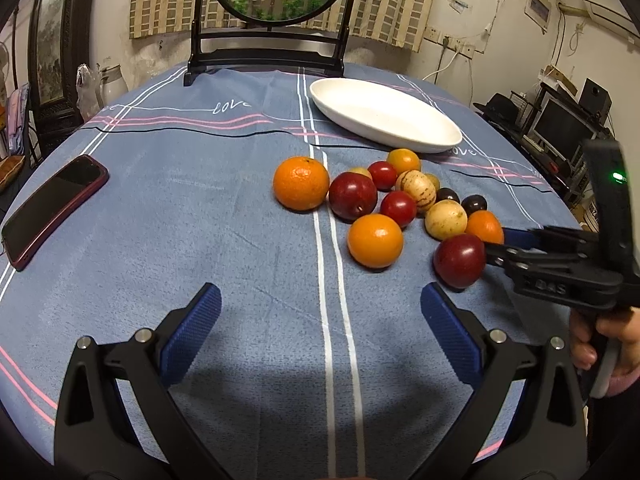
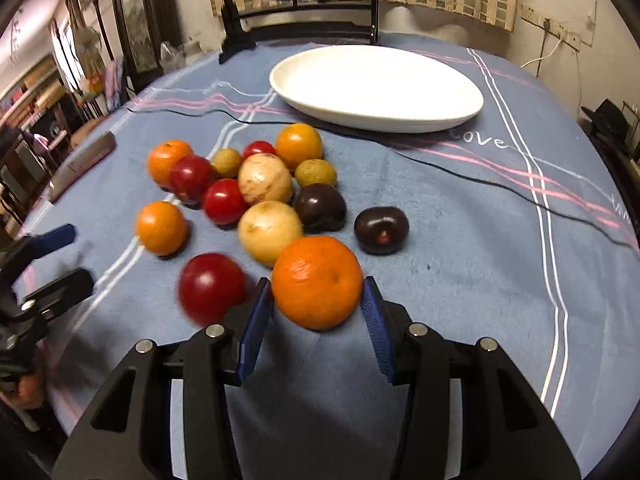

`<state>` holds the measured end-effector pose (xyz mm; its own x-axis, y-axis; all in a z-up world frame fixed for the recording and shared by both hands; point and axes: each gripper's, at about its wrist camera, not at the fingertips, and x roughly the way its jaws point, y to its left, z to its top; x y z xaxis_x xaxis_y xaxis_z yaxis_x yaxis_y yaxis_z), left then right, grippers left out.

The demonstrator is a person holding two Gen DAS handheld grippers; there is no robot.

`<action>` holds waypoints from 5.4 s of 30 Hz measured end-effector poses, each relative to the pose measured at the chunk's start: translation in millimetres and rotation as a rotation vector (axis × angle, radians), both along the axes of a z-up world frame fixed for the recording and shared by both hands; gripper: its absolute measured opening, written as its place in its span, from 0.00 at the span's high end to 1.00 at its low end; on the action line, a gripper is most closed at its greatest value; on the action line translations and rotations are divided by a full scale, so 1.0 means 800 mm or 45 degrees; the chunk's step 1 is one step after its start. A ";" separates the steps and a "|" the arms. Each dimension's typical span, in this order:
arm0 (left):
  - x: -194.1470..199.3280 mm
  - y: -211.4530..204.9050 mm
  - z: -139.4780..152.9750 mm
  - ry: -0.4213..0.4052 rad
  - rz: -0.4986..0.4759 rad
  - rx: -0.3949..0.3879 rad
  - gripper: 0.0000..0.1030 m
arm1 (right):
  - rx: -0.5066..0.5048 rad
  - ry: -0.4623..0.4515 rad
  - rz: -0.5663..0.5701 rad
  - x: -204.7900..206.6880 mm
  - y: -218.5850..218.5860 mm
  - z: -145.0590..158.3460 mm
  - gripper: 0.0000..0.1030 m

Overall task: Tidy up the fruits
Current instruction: 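Grasp the large orange with the right tool while the left tool grasps another orange, then carry both oranges over the white plate and open both tools to release, then grasp a red apple with the right tool while the left tool grasps an orange, then lower the red apple and orange onto the white plate and open both tools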

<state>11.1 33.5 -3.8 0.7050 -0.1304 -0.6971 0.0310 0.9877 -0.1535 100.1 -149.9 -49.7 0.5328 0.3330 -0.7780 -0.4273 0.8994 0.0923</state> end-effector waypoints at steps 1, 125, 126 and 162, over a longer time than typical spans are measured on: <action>0.001 0.000 0.000 -0.001 -0.017 -0.011 0.02 | 0.008 0.011 -0.007 0.004 -0.002 -0.001 0.57; 0.156 0.020 -0.029 0.137 -0.327 0.109 0.55 | 0.262 -0.058 -0.121 -0.052 0.007 0.002 0.60; 0.155 0.020 -0.029 0.134 -0.326 0.111 0.55 | 0.267 -0.060 -0.122 -0.052 0.007 0.003 0.60; 0.352 -0.057 0.003 0.146 -0.195 -0.015 0.55 | 0.328 -0.125 -0.467 0.259 -0.052 0.029 0.59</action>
